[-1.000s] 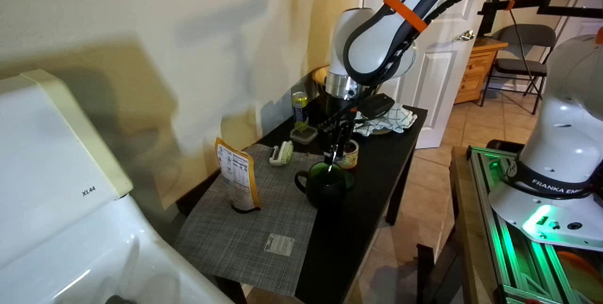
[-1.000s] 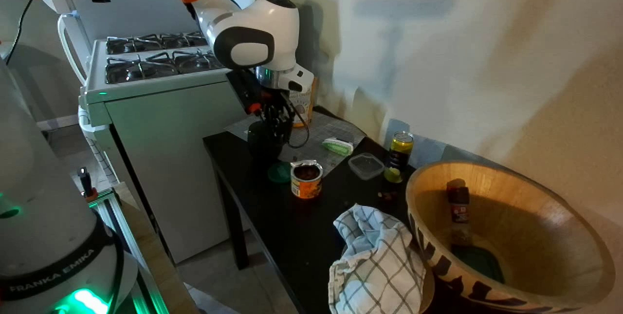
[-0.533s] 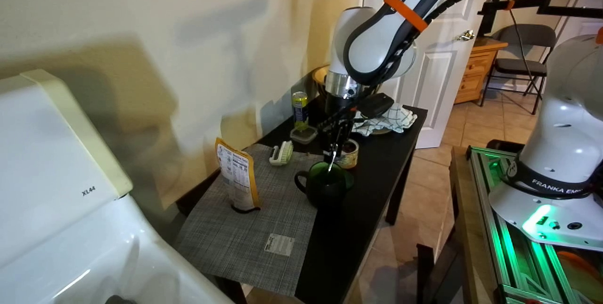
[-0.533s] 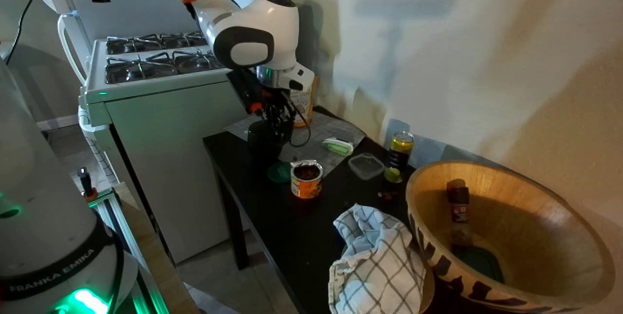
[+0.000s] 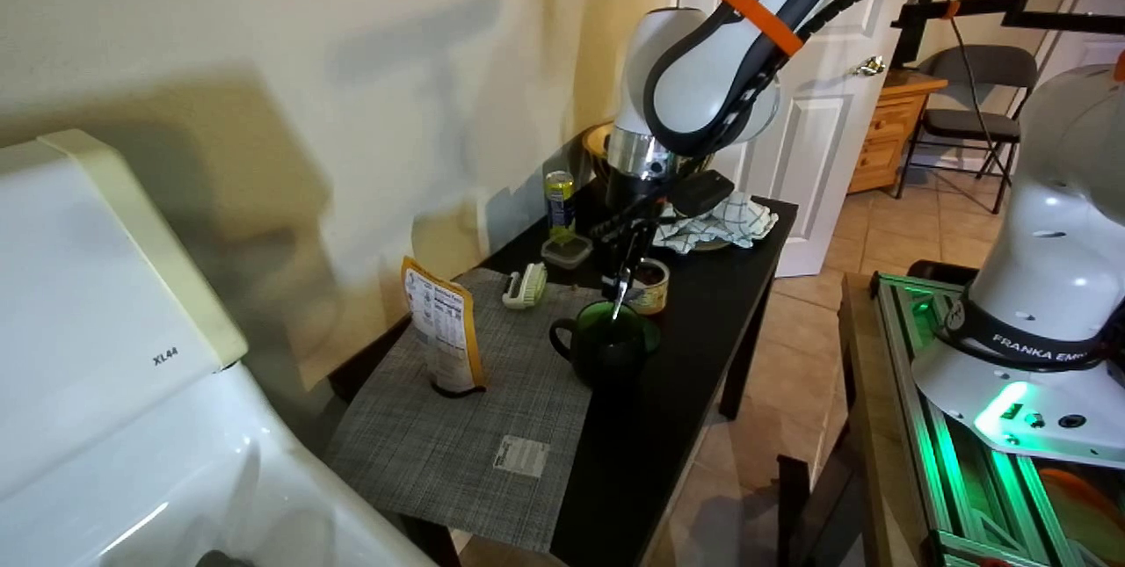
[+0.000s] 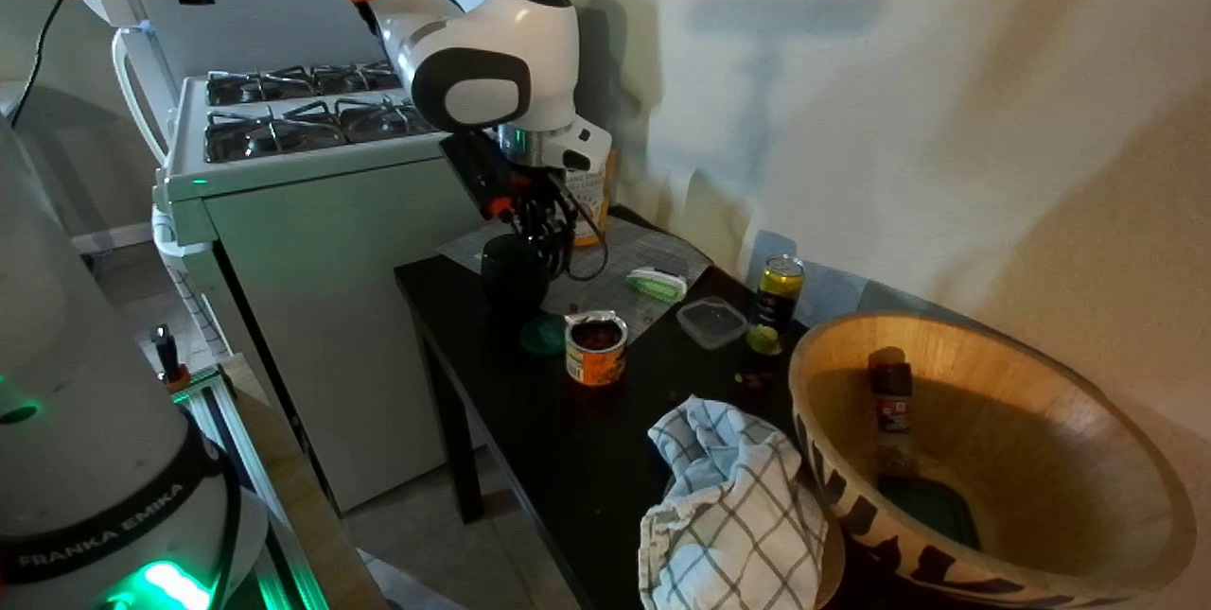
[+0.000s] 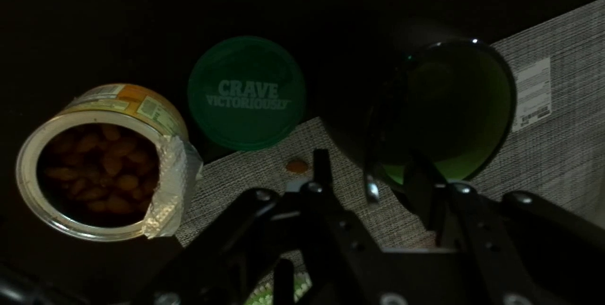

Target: Use the spoon to transfer some contents from the can into the transparent bowl

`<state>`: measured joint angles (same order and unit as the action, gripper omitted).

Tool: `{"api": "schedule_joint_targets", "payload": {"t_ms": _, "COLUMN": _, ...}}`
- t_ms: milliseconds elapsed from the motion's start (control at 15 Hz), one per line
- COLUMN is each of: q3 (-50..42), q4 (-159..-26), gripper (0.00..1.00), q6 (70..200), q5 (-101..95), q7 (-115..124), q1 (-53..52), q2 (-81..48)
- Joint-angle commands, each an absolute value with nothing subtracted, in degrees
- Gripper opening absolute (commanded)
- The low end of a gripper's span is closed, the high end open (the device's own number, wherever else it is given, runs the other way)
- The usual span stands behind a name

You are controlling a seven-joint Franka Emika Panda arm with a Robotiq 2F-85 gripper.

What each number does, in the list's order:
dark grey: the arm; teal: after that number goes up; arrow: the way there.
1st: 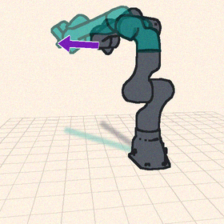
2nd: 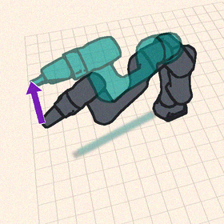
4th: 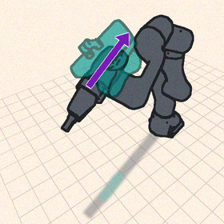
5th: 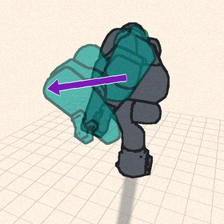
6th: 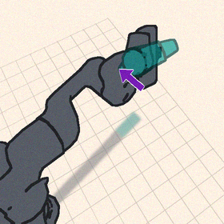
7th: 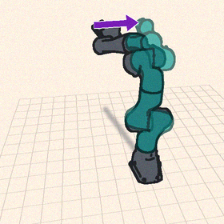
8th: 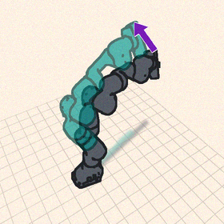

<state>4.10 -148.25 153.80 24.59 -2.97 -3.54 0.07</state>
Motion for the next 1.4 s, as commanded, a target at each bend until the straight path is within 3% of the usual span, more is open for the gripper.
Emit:
{"api": "schedule_joint_targets", "payload": {"t_ms": 0, "q3": 4.3, "q4": -150.5, "gripper": 0.44, "q6": 154.3, "q5": 26.0, "q7": -4.1, "q1": -4.0, "q2": 1.9}}
{"api": "schedule_joint_targets", "payload": {"t_ms": 333, "q3": 4.3, "q4": -151.2, "gripper": 0.38, "q6": 154.9, "q5": 26.7, "q7": -4.5, "q1": -4.2, "q2": 2.3}}
{"api": "schedule_joint_targets", "payload": {"t_ms": 400, "q3": 4.3, "q4": -151.2, "gripper": 0.22, "q6": 155.1, "q5": 26.8, "q7": -4.6, "q1": -4.2, "q2": 2.3}}
{"api": "schedule_joint_targets", "payload": {"t_ms": 467, "q3": 4.3, "q4": -151.1, "gripper": 0.14, "q6": 155.1, "q5": 26.7, "q7": -4.5, "q1": -4.2, "q2": 2.2}}
{"api": "schedule_joint_targets", "payload": {"t_ms": 533, "q3": 4.3, "q4": -151.1, "gripper": 0.13, "q6": 155.2, "q5": 26.5, "q7": -4.4, "q1": -4.2, "q2": 2.1}}
{"api": "schedule_joint_targets", "payload": {"t_ms": 667, "q3": 4.3, "q4": -151.1, "gripper": 0.0, "q6": 155.3, "q5": 26.0, "q7": -4.1, "q1": -4.2, "q2": 2.2}}
{"api": "schedule_joint_targets", "payload": {"t_ms": 1333, "q3": 5.3, "q4": -152.4, "gripper": 0.02, "q6": 146.7, "q5": 15.3, "q7": -0.8, "q1": -5.4, "q2": 10.6}}
